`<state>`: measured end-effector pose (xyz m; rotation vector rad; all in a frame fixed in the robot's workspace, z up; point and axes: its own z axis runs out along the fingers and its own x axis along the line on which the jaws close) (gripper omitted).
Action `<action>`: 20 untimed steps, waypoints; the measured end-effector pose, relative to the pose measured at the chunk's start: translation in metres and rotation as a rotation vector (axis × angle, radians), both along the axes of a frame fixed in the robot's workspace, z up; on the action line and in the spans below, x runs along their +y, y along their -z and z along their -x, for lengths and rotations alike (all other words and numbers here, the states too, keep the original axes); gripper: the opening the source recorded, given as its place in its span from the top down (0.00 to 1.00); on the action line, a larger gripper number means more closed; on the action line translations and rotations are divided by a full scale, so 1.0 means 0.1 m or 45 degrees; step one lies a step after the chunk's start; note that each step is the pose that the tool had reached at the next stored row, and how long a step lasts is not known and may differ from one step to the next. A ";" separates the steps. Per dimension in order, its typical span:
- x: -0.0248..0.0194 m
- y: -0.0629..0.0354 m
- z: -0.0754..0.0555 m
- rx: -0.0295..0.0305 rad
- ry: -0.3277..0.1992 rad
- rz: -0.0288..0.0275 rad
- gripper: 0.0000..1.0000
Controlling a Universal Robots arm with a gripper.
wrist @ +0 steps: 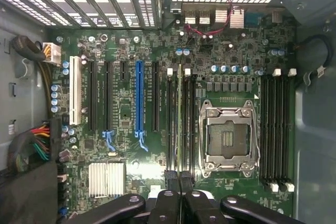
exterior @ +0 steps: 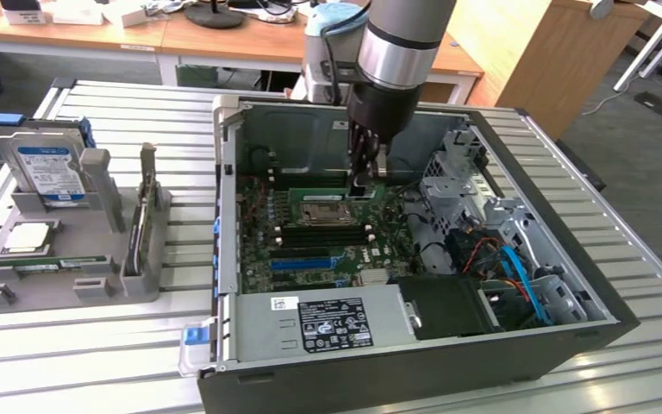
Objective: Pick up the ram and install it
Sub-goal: 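Insert the ram into the slot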
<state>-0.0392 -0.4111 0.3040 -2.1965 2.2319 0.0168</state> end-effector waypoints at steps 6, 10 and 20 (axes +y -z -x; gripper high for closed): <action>0.000 0.096 0.00 0.0000 0.000 -0.0001 0.88; 0.000 0.151 0.00 0.0001 0.000 0.0001 0.88; -0.016 0.162 0.00 0.0000 0.000 0.0000 0.88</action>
